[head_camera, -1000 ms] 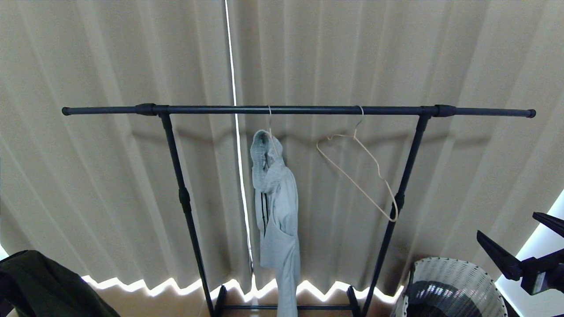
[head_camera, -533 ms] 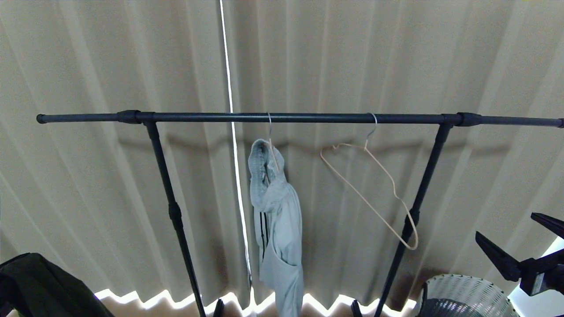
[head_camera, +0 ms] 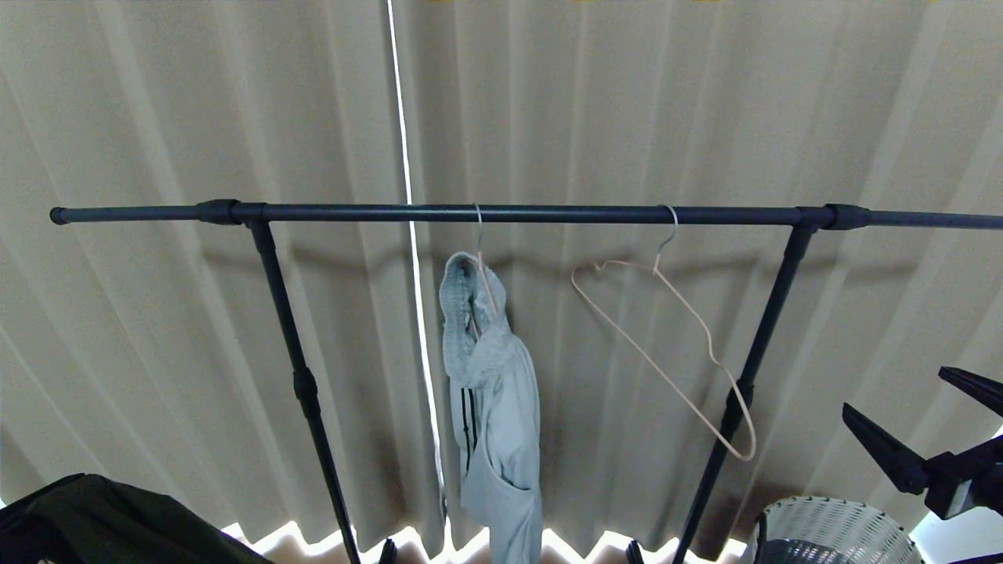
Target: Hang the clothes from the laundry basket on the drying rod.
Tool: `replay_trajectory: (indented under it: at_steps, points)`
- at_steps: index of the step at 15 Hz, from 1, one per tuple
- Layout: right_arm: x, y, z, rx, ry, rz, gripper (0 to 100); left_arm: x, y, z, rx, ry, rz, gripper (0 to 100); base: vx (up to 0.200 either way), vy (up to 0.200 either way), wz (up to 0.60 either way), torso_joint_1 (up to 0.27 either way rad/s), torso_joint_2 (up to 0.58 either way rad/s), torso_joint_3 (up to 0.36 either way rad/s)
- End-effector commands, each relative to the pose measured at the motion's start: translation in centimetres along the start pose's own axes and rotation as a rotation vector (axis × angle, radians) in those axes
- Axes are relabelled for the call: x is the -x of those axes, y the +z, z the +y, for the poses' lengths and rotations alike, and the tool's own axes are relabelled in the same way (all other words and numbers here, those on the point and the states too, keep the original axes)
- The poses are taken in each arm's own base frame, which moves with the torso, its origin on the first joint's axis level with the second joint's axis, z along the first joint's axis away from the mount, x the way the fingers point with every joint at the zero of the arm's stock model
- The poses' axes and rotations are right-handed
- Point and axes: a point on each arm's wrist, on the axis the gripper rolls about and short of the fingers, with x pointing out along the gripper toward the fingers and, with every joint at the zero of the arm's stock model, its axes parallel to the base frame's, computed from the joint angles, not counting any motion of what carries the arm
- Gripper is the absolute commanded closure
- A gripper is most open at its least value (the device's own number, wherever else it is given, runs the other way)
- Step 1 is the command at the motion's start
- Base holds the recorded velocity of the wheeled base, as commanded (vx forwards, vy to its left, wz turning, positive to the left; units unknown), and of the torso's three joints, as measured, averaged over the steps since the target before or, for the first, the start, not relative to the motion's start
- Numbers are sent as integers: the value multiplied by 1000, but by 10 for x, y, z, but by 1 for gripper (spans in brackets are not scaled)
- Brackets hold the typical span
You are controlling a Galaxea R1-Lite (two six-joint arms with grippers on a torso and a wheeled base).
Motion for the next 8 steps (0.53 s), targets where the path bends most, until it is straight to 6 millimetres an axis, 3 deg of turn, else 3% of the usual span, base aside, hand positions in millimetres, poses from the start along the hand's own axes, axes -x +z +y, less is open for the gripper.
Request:
replay_trajectory:
  at_steps: [1,4,8]
  points:
    - [-1,12,-1,0,72,-77,0,1,2,-2,-12,-30,-14,100,0,0,0,0,0,0]
    - [-17,37,-4,-52,151,-107,0,0,-11,-4,-13,-42,25,100,0,0,0,0,0,0]
    - [-22,65,-3,-91,282,187,0,3,-2,-4,-17,-59,-23,100,0,0,0,0,0,0]
